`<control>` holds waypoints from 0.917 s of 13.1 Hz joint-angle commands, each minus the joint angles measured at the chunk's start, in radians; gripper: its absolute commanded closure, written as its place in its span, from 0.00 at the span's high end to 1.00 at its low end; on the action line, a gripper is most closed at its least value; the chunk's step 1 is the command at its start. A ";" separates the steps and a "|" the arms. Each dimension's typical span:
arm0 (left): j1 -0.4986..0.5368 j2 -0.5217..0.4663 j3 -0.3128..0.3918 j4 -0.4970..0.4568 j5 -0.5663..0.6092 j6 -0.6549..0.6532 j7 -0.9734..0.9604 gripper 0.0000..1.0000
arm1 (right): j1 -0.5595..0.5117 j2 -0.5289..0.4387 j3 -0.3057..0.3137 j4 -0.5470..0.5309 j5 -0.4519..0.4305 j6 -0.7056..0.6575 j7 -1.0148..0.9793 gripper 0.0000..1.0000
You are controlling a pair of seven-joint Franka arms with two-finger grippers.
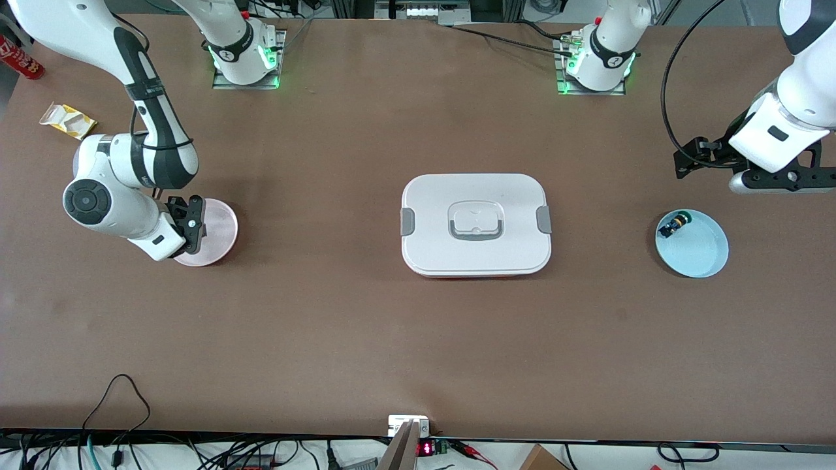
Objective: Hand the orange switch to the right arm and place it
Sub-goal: 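Lower the switch with the right gripper onto the pink plate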
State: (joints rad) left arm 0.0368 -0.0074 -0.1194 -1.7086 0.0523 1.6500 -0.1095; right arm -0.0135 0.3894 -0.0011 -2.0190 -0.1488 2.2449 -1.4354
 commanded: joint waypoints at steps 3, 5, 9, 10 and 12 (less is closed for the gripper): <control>-0.008 0.004 -0.002 0.027 -0.014 0.001 -0.004 1.00 | -0.028 -0.009 0.007 -0.115 0.005 0.174 -0.003 0.23; -0.006 0.006 -0.002 0.029 -0.016 0.001 -0.004 1.00 | -0.028 -0.007 0.006 -0.129 0.005 0.203 -0.003 0.23; -0.006 0.009 -0.002 0.029 -0.016 -0.002 -0.004 1.00 | -0.029 0.008 0.003 -0.142 -0.002 0.266 -0.003 0.23; -0.008 0.007 -0.003 0.029 -0.016 -0.002 -0.007 1.00 | -0.029 0.008 0.001 -0.148 -0.002 0.274 -0.003 0.23; -0.008 0.003 -0.003 0.029 -0.016 -0.024 -0.007 1.00 | -0.034 0.008 0.000 -0.156 -0.002 0.275 -0.003 0.23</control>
State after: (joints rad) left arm 0.0346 -0.0068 -0.1242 -1.6987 0.0523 1.6495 -0.1095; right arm -0.0362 0.4030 -0.0026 -2.1517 -0.1486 2.4904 -1.4348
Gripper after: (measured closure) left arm 0.000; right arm 0.555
